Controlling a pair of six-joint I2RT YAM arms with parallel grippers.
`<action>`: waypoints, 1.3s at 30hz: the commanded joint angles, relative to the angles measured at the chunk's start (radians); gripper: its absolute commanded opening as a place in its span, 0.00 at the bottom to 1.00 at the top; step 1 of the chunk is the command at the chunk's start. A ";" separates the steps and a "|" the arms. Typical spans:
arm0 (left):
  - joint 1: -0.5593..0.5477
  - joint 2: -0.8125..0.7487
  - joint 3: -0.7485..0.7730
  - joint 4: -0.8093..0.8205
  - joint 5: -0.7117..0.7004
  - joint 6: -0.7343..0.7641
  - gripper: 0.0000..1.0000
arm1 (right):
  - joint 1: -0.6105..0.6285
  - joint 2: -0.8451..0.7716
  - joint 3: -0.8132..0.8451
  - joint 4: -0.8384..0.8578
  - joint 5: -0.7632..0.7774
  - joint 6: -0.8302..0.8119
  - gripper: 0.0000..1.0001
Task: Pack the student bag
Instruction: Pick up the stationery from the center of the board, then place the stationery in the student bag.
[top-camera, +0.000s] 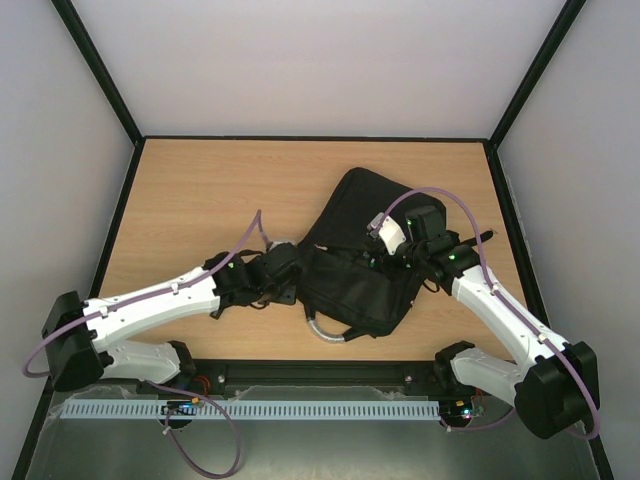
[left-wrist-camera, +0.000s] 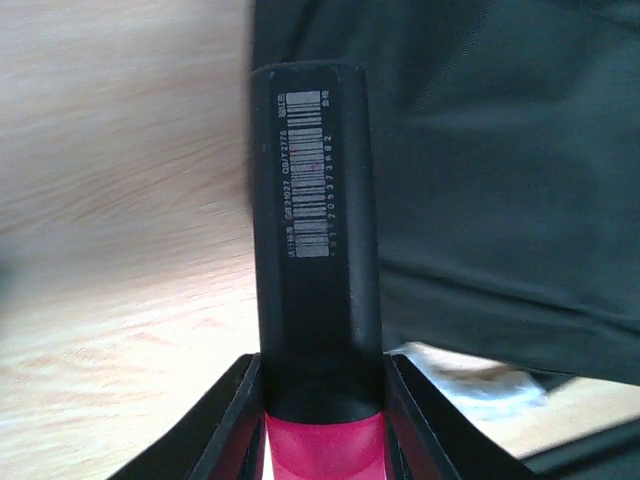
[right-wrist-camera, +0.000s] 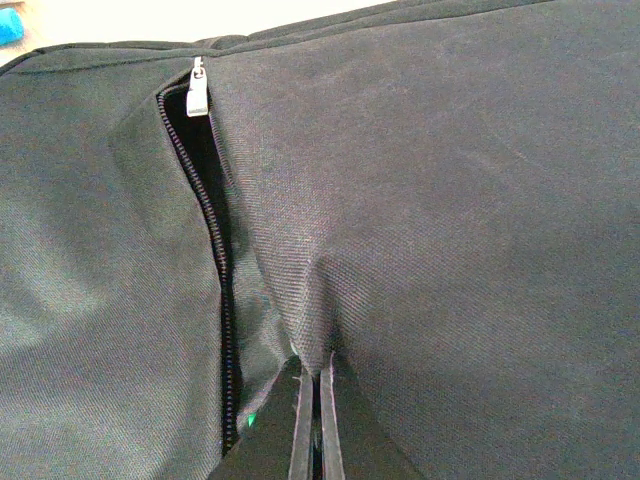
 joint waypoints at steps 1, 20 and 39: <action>-0.010 0.058 0.090 0.048 0.130 0.153 0.23 | 0.001 -0.026 -0.001 -0.015 -0.051 -0.001 0.01; -0.011 0.499 0.375 0.199 0.297 0.373 0.21 | -0.001 -0.037 -0.006 -0.007 -0.060 0.007 0.01; 0.021 0.664 0.601 0.199 0.080 0.470 0.25 | -0.002 -0.030 -0.009 -0.007 -0.060 0.002 0.01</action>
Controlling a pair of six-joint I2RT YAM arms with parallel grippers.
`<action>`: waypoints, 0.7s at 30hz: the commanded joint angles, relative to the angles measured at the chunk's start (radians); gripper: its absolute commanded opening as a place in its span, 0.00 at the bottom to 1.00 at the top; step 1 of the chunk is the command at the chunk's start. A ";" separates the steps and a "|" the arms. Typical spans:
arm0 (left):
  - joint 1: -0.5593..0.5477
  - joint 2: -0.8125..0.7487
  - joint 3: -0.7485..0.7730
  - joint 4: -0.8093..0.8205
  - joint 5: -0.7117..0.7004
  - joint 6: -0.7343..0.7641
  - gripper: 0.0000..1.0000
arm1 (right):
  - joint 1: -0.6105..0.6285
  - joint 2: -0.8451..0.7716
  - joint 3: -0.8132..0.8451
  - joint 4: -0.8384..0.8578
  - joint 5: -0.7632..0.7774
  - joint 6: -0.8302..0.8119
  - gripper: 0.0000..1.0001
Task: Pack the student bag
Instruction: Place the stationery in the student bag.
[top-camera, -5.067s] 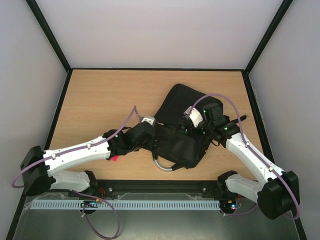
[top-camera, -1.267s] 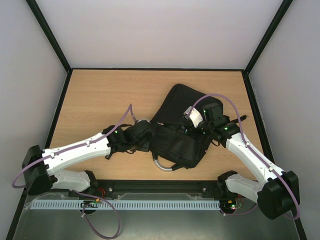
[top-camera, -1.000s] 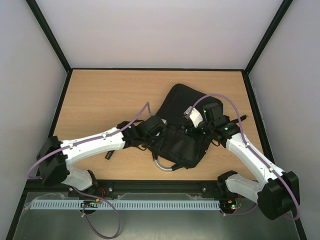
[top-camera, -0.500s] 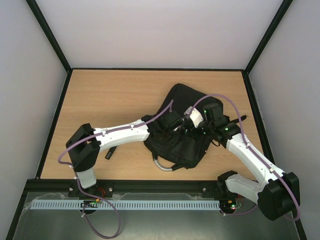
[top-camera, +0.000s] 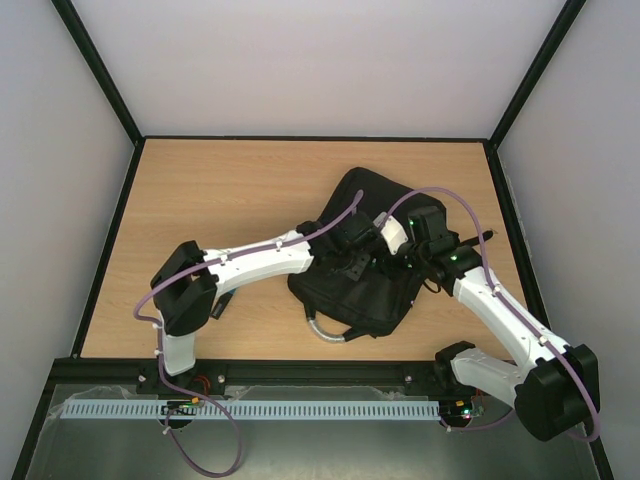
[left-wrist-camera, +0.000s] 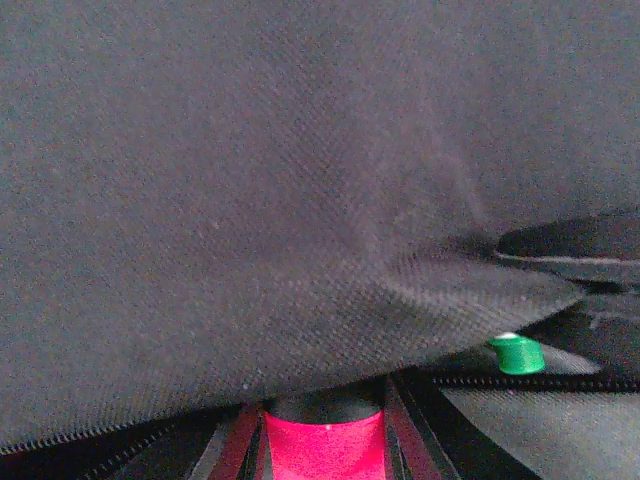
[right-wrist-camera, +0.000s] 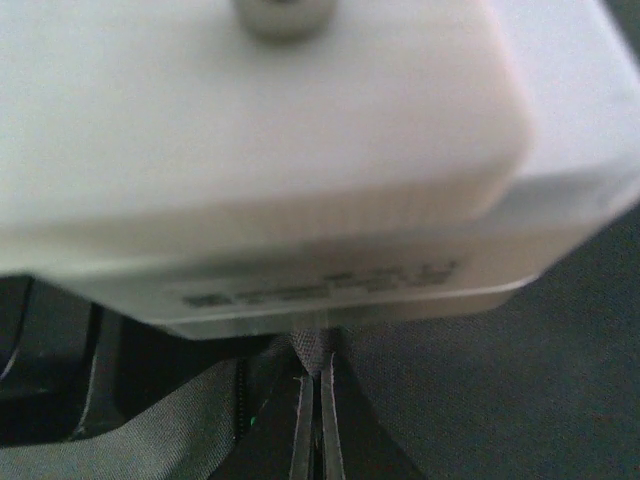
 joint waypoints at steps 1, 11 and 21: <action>0.015 0.039 0.057 0.028 -0.055 0.044 0.25 | 0.005 -0.018 -0.003 -0.006 -0.053 -0.009 0.01; 0.008 -0.016 0.049 -0.023 -0.044 0.030 0.55 | 0.002 -0.019 -0.003 -0.007 -0.055 -0.009 0.01; -0.069 -0.261 -0.213 0.033 -0.034 -0.086 0.58 | 0.002 -0.010 -0.003 -0.008 -0.064 -0.010 0.01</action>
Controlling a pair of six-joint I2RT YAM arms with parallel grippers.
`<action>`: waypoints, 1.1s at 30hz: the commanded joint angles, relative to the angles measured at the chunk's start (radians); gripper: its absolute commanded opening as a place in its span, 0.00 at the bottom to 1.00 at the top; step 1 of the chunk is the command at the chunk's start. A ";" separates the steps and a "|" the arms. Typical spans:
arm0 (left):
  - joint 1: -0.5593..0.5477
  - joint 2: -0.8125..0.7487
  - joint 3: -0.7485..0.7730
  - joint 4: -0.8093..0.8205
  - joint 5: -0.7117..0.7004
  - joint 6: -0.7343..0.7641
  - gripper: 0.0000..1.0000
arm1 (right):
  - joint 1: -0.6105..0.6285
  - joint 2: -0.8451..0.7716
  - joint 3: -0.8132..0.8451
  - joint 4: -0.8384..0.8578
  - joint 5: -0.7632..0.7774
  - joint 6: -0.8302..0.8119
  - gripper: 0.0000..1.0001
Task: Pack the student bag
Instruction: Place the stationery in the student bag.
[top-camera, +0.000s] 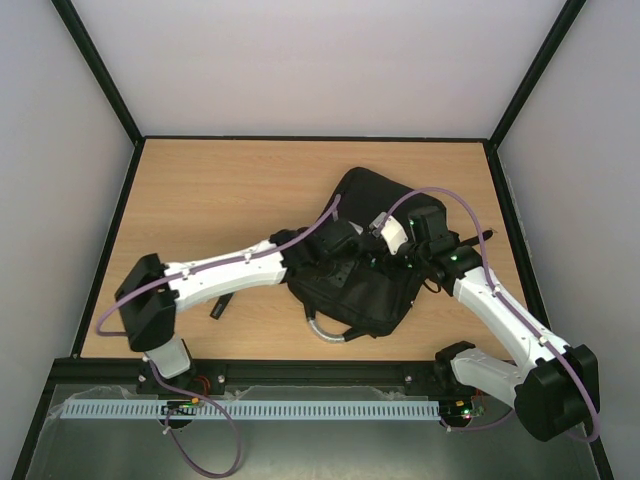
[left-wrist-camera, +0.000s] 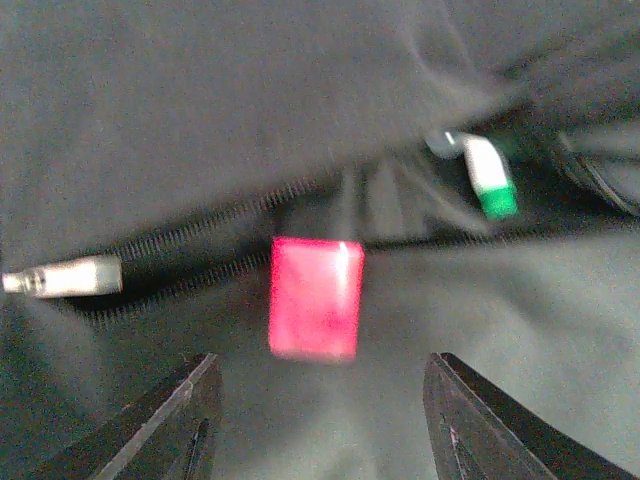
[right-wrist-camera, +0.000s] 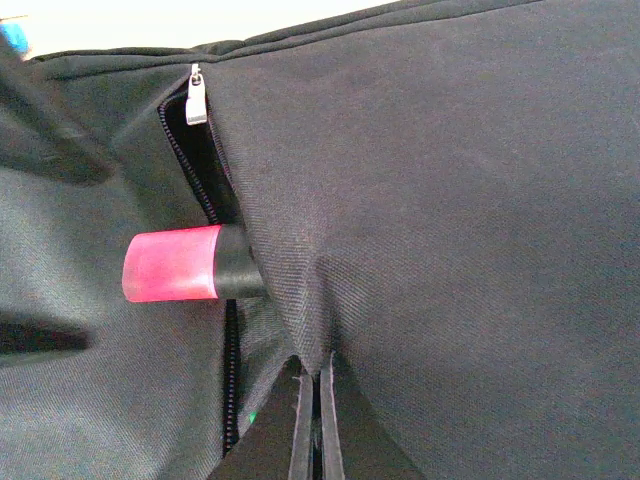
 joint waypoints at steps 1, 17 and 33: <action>-0.059 -0.119 -0.116 0.043 0.023 -0.068 0.58 | 0.008 -0.006 -0.002 -0.011 -0.054 -0.012 0.01; -0.022 -0.155 -0.284 0.142 -0.078 -0.147 0.03 | 0.008 -0.004 -0.001 -0.014 -0.054 -0.011 0.01; 0.015 0.048 -0.088 0.316 -0.027 -0.104 0.02 | 0.007 0.025 0.001 -0.017 -0.059 -0.011 0.01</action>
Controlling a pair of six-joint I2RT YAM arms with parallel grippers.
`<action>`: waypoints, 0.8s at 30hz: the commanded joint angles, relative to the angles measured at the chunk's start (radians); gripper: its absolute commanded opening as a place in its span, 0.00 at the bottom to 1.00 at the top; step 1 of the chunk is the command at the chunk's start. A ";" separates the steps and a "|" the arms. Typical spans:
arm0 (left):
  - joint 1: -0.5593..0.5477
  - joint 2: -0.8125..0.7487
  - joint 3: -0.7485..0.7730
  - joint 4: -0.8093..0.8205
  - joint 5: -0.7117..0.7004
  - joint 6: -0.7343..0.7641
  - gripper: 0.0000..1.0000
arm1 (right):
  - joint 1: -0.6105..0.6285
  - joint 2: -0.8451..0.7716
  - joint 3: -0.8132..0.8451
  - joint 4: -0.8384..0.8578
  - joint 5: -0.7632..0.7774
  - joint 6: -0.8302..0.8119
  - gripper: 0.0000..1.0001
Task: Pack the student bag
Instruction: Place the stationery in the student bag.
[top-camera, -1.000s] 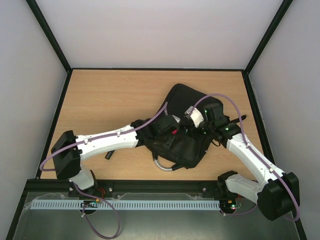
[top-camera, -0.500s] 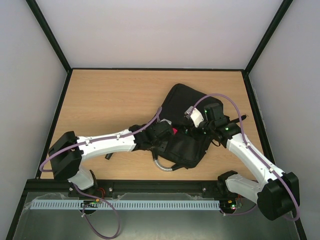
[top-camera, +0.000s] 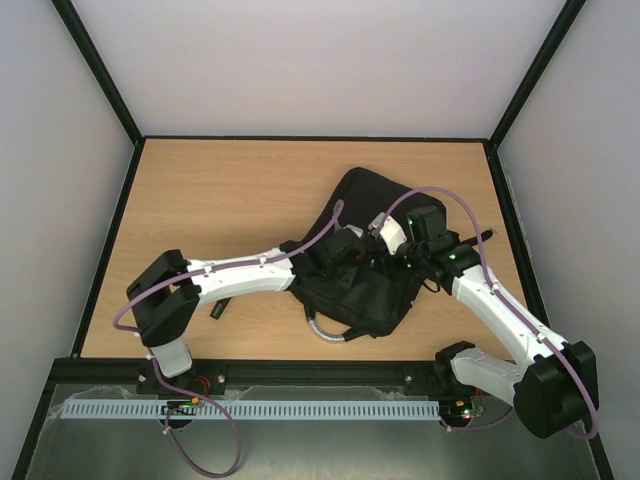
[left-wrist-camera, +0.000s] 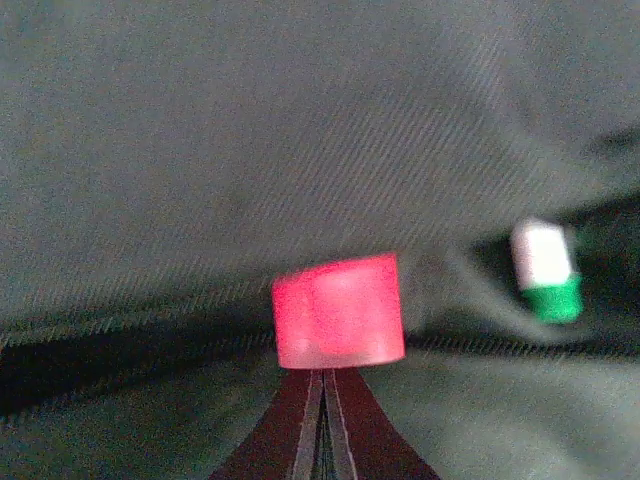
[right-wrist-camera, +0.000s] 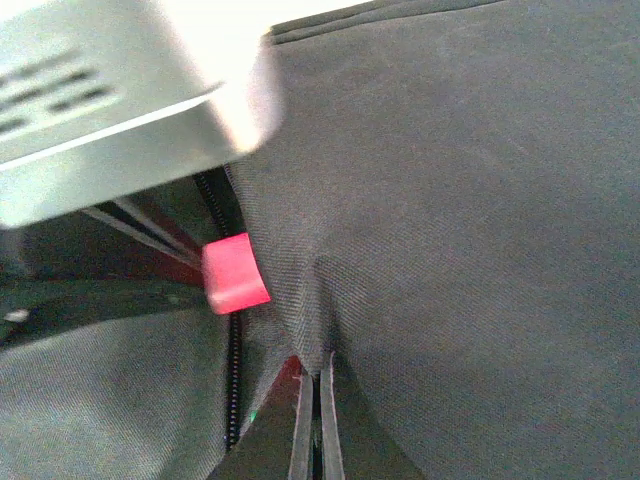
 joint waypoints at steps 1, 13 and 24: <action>0.018 0.051 0.098 0.073 -0.007 0.000 0.02 | 0.007 0.012 0.001 -0.016 -0.051 -0.009 0.01; 0.038 0.127 0.146 0.184 0.018 -0.056 0.02 | 0.006 0.006 0.001 -0.017 -0.047 -0.005 0.01; -0.017 -0.109 0.060 0.041 0.010 -0.065 0.16 | 0.006 0.002 -0.001 -0.014 -0.040 -0.009 0.01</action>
